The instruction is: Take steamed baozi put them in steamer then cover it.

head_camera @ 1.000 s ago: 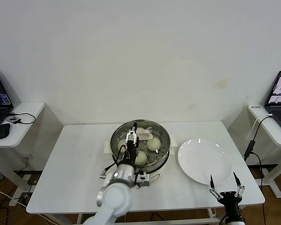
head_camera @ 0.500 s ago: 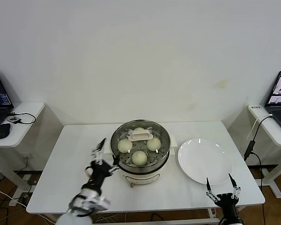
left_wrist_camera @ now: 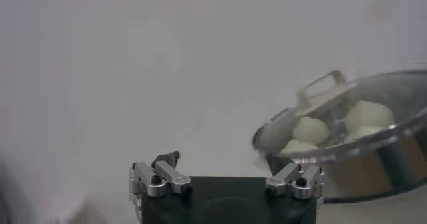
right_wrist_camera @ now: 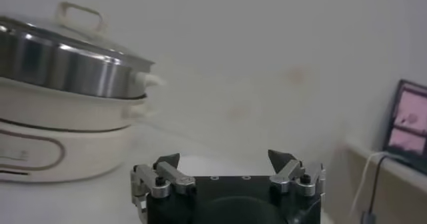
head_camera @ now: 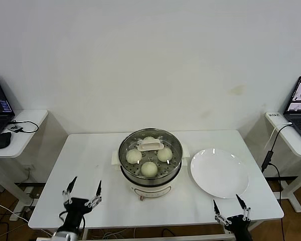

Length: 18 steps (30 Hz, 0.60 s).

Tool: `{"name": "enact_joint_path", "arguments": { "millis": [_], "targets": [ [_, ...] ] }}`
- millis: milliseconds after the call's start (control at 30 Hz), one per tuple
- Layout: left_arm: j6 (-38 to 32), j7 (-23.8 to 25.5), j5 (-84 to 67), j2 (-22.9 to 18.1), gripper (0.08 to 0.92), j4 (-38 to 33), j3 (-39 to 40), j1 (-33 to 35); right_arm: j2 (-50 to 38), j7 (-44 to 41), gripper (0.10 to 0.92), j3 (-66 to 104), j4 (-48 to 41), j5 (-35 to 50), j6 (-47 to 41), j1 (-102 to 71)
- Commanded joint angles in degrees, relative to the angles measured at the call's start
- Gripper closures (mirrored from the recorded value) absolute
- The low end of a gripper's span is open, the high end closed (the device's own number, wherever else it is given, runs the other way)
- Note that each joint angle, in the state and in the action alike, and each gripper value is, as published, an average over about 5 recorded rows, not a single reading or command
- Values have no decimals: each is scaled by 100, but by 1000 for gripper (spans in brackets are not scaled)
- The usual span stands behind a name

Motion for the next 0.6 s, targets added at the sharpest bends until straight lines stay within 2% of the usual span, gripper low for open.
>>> {"name": "enact_joint_path", "arguments": {
  "millis": [33, 600],
  "targets": [
    [-723, -119, -1567, -327, 177, 432, -386, 750, -312, 12, 203, -380, 798, 681, -780, -548],
    [-725, 56, -1214, -477, 177, 521, -221, 932, -245, 257, 203, -637, 900, 383, -938, -682]
  ]
}}
